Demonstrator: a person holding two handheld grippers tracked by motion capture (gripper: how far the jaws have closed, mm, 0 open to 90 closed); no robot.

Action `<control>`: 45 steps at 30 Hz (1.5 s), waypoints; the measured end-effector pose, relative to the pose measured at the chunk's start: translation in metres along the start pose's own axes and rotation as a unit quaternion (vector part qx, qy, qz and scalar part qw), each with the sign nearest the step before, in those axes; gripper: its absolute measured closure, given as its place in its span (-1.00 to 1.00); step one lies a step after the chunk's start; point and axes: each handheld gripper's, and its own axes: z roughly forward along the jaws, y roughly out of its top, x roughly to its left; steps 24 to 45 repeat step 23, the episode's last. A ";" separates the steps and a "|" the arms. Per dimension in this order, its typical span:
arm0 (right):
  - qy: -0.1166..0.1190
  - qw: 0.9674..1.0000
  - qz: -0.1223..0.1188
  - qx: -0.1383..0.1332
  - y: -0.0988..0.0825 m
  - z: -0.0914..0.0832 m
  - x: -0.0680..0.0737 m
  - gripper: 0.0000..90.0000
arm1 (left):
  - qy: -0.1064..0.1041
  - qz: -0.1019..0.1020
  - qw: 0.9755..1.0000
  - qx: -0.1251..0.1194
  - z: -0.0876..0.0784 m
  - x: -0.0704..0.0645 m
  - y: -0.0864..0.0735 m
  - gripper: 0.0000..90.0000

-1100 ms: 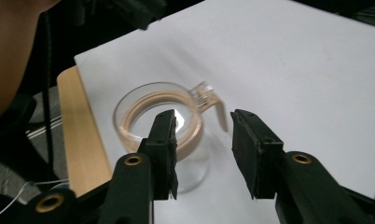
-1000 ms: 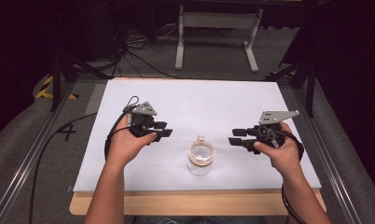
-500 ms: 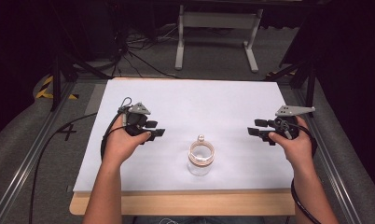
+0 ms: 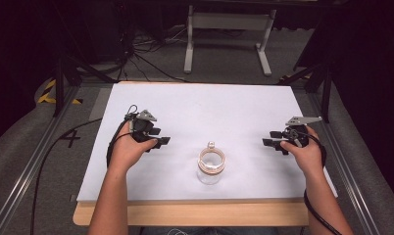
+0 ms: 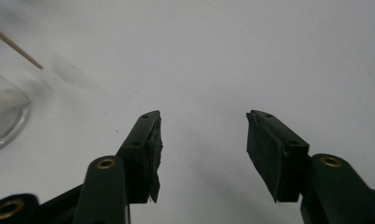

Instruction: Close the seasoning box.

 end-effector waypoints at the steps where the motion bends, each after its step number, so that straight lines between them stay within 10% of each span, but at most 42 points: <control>1: 0.001 1.000 0.002 0.003 -0.003 0.003 -0.002 0.01 | 0.001 0.002 1.000 0.003 0.002 0.002 -0.001 0.00; 14: -0.005 0.999 -0.011 0.046 -0.019 0.029 -0.005 -0.03 | -0.006 -0.002 0.999 0.036 0.015 0.008 -0.008 -0.09; 45: -0.004 0.999 -0.008 0.042 -0.019 0.028 -0.006 -0.04 | -0.003 -0.003 0.999 0.032 0.015 0.007 -0.007 -0.11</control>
